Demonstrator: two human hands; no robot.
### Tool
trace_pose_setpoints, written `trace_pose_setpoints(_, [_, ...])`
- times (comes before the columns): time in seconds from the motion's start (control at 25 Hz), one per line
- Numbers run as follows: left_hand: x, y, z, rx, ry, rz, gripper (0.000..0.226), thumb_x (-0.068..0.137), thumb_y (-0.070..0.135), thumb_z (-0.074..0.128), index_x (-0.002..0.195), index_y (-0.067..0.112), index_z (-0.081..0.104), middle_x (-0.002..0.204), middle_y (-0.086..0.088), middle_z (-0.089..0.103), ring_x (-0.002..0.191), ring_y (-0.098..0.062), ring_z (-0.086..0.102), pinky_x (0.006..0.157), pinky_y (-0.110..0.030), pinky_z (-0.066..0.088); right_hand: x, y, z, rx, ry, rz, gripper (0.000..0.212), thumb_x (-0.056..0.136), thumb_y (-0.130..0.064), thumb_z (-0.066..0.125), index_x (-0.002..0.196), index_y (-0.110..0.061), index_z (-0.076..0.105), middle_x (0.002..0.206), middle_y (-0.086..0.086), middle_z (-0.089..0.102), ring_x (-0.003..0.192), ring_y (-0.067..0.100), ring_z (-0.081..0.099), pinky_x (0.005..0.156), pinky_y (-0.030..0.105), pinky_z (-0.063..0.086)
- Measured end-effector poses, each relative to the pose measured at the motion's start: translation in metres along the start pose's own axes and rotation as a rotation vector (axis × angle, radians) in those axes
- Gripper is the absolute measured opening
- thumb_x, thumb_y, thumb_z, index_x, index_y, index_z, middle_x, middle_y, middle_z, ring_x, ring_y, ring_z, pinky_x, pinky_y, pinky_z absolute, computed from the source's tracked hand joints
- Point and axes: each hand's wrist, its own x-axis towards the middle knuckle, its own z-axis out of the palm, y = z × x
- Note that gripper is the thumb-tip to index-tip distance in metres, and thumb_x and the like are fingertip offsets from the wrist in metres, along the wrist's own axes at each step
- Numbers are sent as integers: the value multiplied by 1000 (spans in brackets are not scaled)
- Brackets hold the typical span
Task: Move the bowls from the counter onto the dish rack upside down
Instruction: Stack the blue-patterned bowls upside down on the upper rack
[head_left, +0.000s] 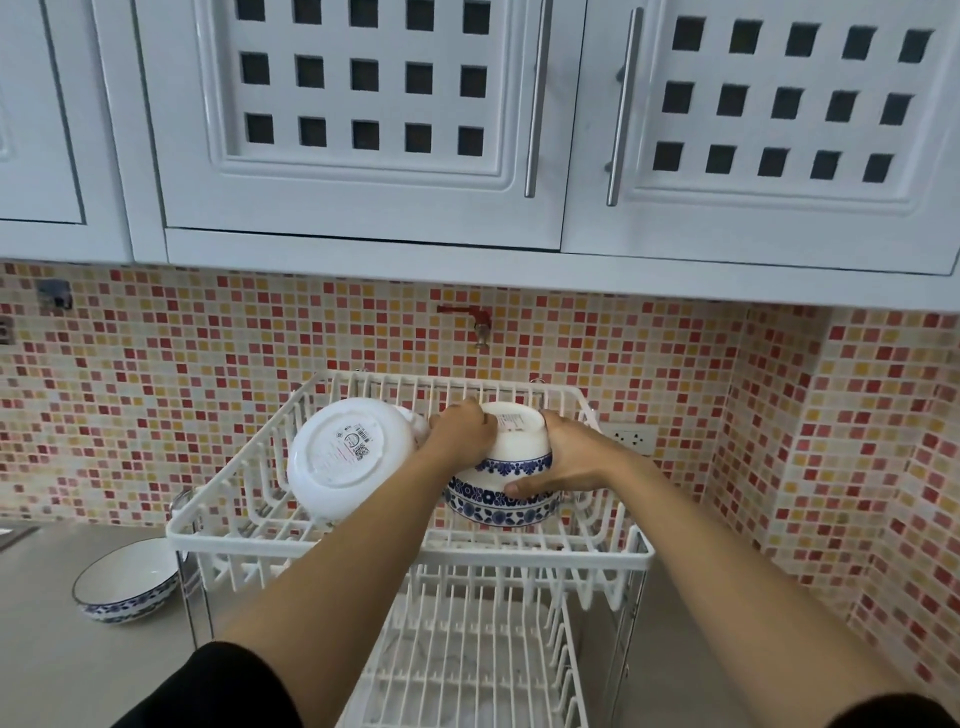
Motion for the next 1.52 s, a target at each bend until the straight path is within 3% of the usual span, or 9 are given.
trace_pose_setpoints(0.28, [-2,3,2,51,28,-15,42,101,25,27,127,-3,45,127,-26,55,116,-39,52,94,-42,41,-4,-6,-2,-6,-2,14,119,46,-65,82,142,-25,26,131,-2,55,114,20,55,99,39,47])
trace_pose_setpoints(0.52, [-15,19,-6,225,86,79,37,104,14,28,127,-5,48,125,-24,56,116,-37,53,95,-42,44,-19,-14,0,-237,28,102,127,53,-80,66,149,-23,6,146,3,41,121,23,51,91,39,51])
trace_pose_setpoints(0.68, [-33,22,-31,199,158,200,33,102,9,30,121,-5,52,120,-23,59,110,-36,57,88,-40,46,-43,-35,1,-353,70,129,113,75,-76,46,152,-11,-4,162,6,2,148,24,14,117,43,27])
trace_pose_setpoints(0.8, [-49,8,-72,42,240,260,39,103,21,27,114,-5,54,101,-17,63,88,-31,60,71,-35,49,-55,-72,-8,-359,212,92,87,91,-63,32,152,-8,4,162,10,4,149,25,8,120,41,14])
trace_pose_setpoints(0.96, [-81,-54,-151,-67,366,224,39,103,26,27,96,1,55,84,-10,52,79,-22,47,67,-29,33,-51,-161,-1,-258,427,-62,68,98,-49,32,151,-11,15,161,6,15,147,23,19,116,42,25])
trace_pose_setpoints(1.12, [-122,-150,-212,-19,406,100,34,102,24,29,86,3,52,74,-6,52,57,-15,44,51,-23,30,-40,-269,43,-160,452,-212,64,100,-45,32,151,-10,18,160,6,17,147,23,19,116,39,23])
trace_pose_setpoints(1.2, [-147,-203,-230,42,394,12,36,102,24,29,98,1,56,85,-9,56,68,-20,51,60,-26,38,-33,-322,79,-142,435,-262,62,100,-45,33,150,-11,20,159,6,20,146,24,20,116,40,23])
trace_pose_setpoints(1.32, [-176,-283,-236,116,315,-112,43,102,27,28,125,-1,53,121,-21,59,104,-32,58,84,-37,45,-20,-383,140,-105,368,-271,60,99,-42,35,149,-12,23,158,6,24,145,26,22,115,41,25])
trace_pose_setpoints(1.52, [-200,-385,-208,273,152,-254,43,101,28,30,117,-3,55,117,-22,61,100,-34,56,84,-40,43,4,-421,231,-34,204,-196,60,99,-37,35,149,-7,19,157,11,24,144,28,24,112,43,30])
